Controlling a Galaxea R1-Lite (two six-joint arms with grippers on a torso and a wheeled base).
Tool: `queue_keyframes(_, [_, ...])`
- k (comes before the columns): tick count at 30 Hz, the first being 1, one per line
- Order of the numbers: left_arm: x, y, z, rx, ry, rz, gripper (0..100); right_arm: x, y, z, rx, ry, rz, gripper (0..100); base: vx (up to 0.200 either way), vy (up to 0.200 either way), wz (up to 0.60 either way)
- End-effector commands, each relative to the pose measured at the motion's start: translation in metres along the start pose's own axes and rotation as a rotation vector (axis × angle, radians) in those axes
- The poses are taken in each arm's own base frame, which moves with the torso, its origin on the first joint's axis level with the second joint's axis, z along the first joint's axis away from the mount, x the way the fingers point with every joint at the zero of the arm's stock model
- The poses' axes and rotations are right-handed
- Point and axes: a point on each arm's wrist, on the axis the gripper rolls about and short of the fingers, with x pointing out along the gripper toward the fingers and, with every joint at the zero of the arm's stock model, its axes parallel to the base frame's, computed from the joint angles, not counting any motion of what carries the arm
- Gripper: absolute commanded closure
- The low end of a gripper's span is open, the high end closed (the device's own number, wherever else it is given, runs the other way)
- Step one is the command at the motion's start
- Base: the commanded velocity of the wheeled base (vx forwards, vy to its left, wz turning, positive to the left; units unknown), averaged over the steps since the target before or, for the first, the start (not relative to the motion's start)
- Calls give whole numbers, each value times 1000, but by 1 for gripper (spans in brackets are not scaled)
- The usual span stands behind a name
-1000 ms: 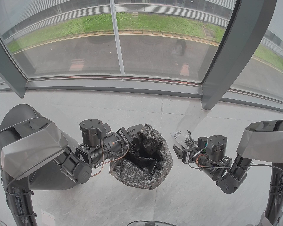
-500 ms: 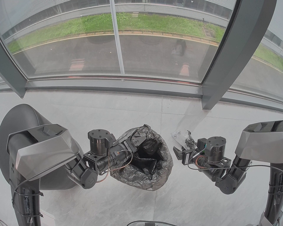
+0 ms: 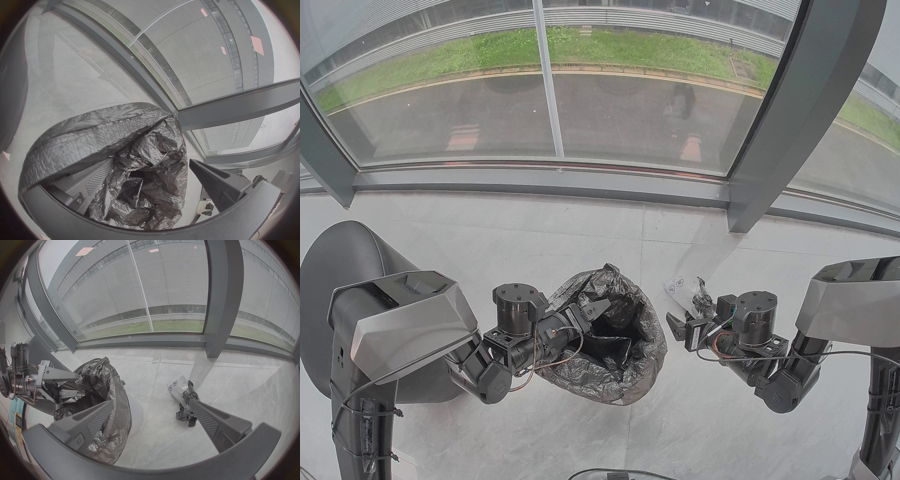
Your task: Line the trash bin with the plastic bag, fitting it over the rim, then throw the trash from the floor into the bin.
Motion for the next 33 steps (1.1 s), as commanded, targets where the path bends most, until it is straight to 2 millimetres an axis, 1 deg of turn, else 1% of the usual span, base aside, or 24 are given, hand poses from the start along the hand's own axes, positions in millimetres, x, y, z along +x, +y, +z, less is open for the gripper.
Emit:
queue_keyframes(1, [5,7,-4,7,7,14,0,0,0,0,1,-2,2,0,0,0,0])
queue_keyframes(5, [5,7,-3,10,-3,22,0,1,0,-2,0,2,0,0,0,0,0])
queue_keyframes(9, [2,2,1,19,-17,13,0,1,1,-3,-1,4,3,0,0,0,0])
queue_keyframes(12, [-6,-9,11,24,-56,-6,0,1,1,-3,-1,3,1,0,0,0,0])
queue_keyframes(14, [-17,-21,17,31,-84,-16,0,1,0,-3,-3,5,1,0,0,0,0])
queue_keyframes(15, [-18,-22,18,32,-87,-17,0,1,1,-3,-1,3,1,0,0,0,0])
queue_keyframes(17, [-30,-36,24,50,-127,-17,0,1,1,-3,-2,3,1,0,0,0,0])
queue_keyframes(18, [-31,-36,24,52,-130,-17,0,1,1,-2,-2,2,2,0,0,0,0])
queue_keyframes(19, [-40,-46,30,68,-160,-22,0,1,1,-2,-2,1,2,0,0,0,0])
queue_keyframes(22, [-56,-61,37,86,-187,-48,0,2,0,-3,0,3,0,0,0,0,0])
queue_keyframes(24, [-64,-67,40,88,-194,-61,0,2,0,-5,-3,8,1,0,0,0,0])
queue_keyframes(26, [-65,-68,40,87,-194,-63,0,2,0,-5,-3,8,1,0,0,0,0])
queue_keyframes(27, [-78,-77,45,90,-214,-81,0,2,0,-5,-3,9,-1,0,0,0,0])
queue_keyframes(28, [-78,-77,45,90,-214,-81,0,2,0,-5,-3,9,-1,0,0,0,0])
queue_keyframes(29, [-89,-81,52,103,-246,-78,0,3,-1,-7,-4,13,-3,0,0,0,0])
queue_keyframes(30, [-94,-83,57,119,-281,-59,0,4,-1,-7,-4,13,-5,0,0,0,0])
queue_keyframes(32, [-103,-78,70,160,-364,12,0,6,0,-6,-2,6,-4,0,0,0,0])
queue_keyframes(33, [-104,-78,71,169,-377,22,0,7,0,-6,-2,4,-5,0,0,0,0])
